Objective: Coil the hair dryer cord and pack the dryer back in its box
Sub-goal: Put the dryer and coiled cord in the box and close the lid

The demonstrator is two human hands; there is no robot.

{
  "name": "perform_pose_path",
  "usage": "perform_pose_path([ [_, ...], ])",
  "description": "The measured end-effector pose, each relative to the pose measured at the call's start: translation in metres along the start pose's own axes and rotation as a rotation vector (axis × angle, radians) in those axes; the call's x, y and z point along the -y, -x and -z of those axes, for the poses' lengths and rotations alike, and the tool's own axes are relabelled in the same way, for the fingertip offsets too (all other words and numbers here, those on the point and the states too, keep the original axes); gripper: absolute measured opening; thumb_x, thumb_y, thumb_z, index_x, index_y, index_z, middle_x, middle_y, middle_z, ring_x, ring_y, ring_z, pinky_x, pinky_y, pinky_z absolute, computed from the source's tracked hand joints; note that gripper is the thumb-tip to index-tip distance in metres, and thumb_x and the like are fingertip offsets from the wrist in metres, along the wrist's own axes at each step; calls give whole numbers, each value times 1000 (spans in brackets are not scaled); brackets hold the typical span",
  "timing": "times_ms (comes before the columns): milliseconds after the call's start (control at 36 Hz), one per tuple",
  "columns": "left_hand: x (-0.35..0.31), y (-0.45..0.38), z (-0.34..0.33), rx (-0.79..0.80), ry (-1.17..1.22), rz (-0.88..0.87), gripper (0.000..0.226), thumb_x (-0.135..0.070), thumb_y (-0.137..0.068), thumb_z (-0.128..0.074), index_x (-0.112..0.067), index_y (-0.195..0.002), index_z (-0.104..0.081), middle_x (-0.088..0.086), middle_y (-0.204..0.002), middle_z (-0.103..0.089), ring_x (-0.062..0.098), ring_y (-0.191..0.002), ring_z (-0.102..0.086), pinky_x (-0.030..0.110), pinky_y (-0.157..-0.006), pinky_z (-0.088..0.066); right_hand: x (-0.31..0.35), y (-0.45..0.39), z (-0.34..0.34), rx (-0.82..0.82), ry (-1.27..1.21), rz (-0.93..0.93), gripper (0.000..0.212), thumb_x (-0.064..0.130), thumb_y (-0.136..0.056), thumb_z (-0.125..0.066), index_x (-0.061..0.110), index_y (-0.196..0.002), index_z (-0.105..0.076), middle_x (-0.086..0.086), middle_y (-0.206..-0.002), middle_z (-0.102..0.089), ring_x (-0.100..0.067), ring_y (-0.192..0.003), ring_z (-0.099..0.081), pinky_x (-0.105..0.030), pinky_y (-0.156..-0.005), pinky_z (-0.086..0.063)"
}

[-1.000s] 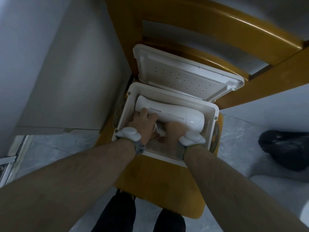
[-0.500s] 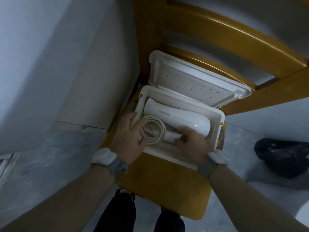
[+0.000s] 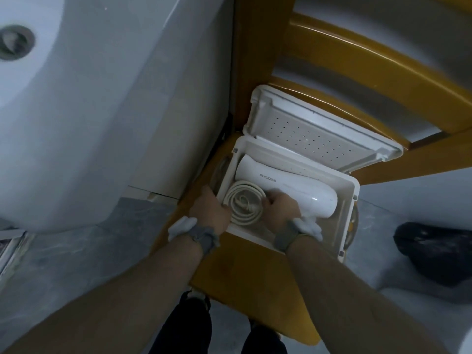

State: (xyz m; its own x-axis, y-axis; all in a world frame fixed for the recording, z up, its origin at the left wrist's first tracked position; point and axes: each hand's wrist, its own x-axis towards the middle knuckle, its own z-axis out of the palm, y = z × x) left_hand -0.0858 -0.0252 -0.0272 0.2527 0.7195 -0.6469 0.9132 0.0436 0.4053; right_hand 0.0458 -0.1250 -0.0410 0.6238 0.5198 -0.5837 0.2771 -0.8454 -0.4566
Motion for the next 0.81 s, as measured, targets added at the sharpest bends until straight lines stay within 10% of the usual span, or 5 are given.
perform_pose_path([
  [306,1,-1,-4,-3,39,14,60,-29,-84,-62,-4,-131,-34,19,-119,-58,37,-97,-61,40,-77,-53,0,-3,12,69,113,8,23,29,-93,-55,14,-90,-71,-2,-74,-69,-18,-67,-65,-37,-71,-57],
  [472,-8,19,10,-96,-28,-35,88,-33,-78,-68,-11,-147,-17,17,-149,-26,39,-131,-34,46,-105,-35,6,26,37,23,-98,-67,26,27,-92,-58,5,-86,-71,-13,-82,-72,-28,-78,-69,-40,-76,-56],
  [583,-31,51,27,-214,-236,-336,79,-34,-76,-66,-14,-143,-28,13,-147,-28,34,-128,-36,45,-103,-35,9,53,72,-87,-274,-132,24,17,-89,-58,3,-73,-69,-12,-68,-70,-12,-55,-67,-20,-49,-50],
  [806,-103,83,62,44,-122,-497,62,-25,-86,-57,-15,-143,-33,9,-143,-43,29,-126,-44,41,-102,-40,25,73,136,-151,-734,-299,29,4,-89,-52,9,-61,-53,-11,-54,-55,-16,-35,-52,-19,-35,-39],
])
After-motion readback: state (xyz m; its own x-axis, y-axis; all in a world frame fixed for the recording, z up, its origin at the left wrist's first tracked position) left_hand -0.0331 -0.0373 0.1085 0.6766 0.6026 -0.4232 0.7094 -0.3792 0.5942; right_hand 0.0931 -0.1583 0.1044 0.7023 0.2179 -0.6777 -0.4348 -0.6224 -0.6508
